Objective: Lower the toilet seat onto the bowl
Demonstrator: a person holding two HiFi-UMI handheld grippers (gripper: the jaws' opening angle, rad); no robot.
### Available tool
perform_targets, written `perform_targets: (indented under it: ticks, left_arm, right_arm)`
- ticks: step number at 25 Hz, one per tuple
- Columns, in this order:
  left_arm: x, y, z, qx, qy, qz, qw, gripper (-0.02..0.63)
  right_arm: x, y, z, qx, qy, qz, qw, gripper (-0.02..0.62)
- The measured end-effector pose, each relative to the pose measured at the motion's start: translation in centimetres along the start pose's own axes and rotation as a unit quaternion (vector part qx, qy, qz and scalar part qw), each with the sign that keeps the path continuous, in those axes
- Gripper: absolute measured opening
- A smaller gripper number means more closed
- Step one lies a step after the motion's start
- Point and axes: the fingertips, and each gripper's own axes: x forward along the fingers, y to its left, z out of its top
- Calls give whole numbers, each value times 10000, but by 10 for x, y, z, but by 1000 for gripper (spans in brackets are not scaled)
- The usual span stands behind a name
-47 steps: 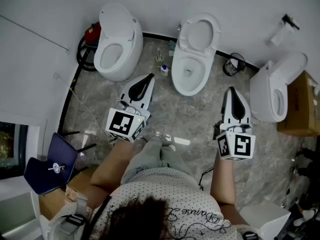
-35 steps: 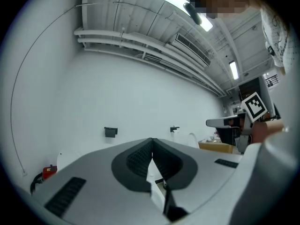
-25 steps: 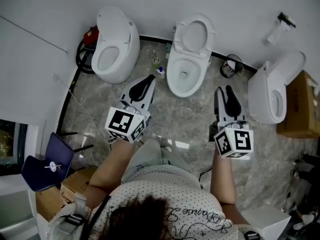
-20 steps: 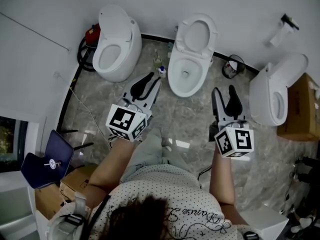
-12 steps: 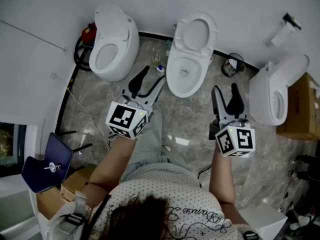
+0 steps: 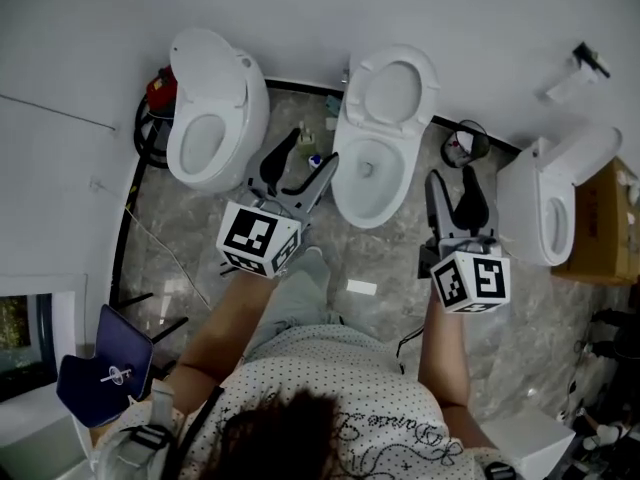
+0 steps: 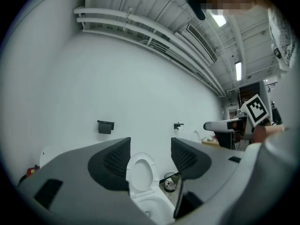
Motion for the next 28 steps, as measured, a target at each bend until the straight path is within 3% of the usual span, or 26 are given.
perform_targets:
  ticks: [9,14,21,28]
  left_arm:
    - [66,62,7,-5,-27,-304,9995,262]
    - [95,74,2,-80,59,-358,9993,282]
    - [137,85,-2,-102,70,-124,9998,302]
    - [202,93,7,-73,-28,320,9995,304]
  right_arm:
    - [75,-15,2,57,14,-315,9995,264]
    - [98,-31,-3,20,188,-352,9992,264]
    - [142,-59,-3,-8,150,52,9999,253]
    - [198,-118,16,-109,54,481,9988,270]
